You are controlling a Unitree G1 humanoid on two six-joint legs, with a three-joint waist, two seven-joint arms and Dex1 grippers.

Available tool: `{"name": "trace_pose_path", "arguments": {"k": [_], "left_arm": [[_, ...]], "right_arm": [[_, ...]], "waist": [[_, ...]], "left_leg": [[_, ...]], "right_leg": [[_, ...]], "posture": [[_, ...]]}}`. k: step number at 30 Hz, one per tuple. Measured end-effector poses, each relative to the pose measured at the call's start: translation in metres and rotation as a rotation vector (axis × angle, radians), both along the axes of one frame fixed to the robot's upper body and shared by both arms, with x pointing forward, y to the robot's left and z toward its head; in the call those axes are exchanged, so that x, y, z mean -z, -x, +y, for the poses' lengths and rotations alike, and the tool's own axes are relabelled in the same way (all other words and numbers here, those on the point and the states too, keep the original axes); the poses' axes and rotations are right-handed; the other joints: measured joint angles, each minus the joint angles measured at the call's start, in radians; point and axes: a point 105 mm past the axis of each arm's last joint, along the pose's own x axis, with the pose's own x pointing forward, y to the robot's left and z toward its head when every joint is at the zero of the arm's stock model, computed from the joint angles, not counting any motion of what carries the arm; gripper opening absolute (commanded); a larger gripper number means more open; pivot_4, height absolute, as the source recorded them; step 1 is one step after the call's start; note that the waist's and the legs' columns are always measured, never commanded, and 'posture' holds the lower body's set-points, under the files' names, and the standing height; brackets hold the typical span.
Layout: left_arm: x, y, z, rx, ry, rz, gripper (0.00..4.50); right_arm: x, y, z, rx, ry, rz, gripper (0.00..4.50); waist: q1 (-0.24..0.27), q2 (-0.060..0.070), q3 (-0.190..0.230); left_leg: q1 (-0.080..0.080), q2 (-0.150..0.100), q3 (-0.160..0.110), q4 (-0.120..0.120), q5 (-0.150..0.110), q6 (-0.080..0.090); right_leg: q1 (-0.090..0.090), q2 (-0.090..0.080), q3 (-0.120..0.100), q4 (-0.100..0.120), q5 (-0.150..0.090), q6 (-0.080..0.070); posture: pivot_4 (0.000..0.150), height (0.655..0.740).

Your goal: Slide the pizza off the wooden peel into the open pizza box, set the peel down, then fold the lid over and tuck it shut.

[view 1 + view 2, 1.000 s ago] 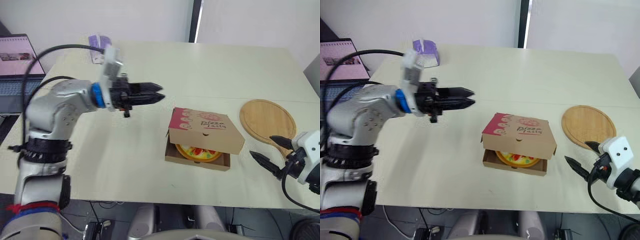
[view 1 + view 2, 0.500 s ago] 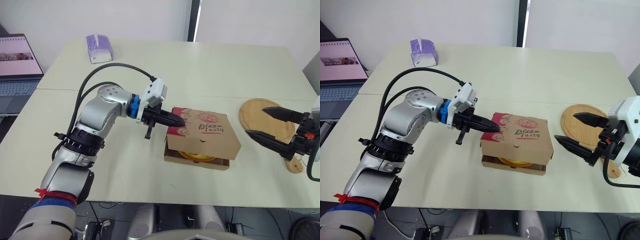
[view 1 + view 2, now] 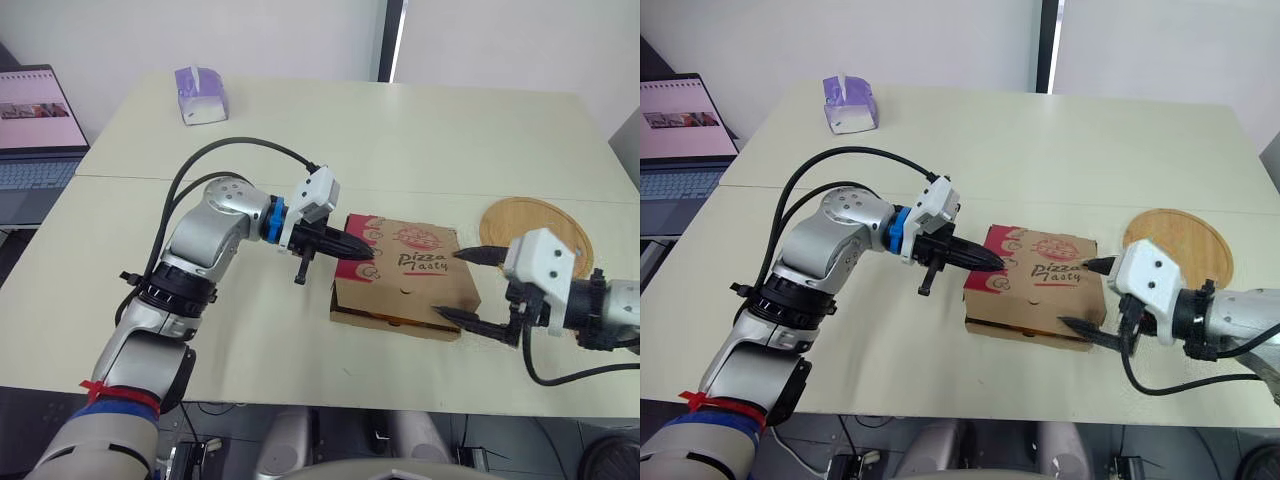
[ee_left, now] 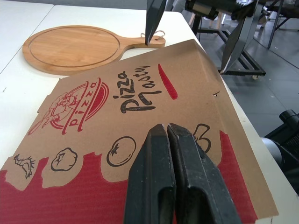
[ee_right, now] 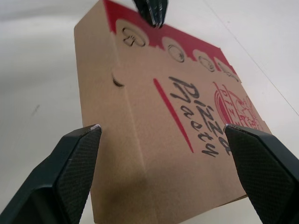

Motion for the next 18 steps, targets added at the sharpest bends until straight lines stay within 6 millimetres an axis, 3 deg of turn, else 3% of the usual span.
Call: {"name": "trace_pose_path", "arguments": {"k": [13,18], "left_arm": [[0.002,0.003,-0.004,0.019,-0.008,-0.016,0.06],[0.016,0.008,-0.006,0.056,-0.057,-0.016,0.06]], "right_arm": [[0.008,-0.009,0.0,-0.03,0.085,-0.084,4.5],[0.013,-0.009,0.001,-0.024,0.093,-0.088,4.5]], "waist": [[0.001,0.0,0.0],[0.001,0.0,0.0]], "left_leg": [[0.0,0.0,0.0,0.0,0.0,0.0],[0.0,0.0,0.0,0.0,0.0,0.0]], "right_leg": [[0.0,0.0,0.0,0.0,0.0,0.0],[0.0,0.0,0.0,0.001,0.0,0.0]], "posture": [[0.15,0.7251],[0.15,0.7251]]}}
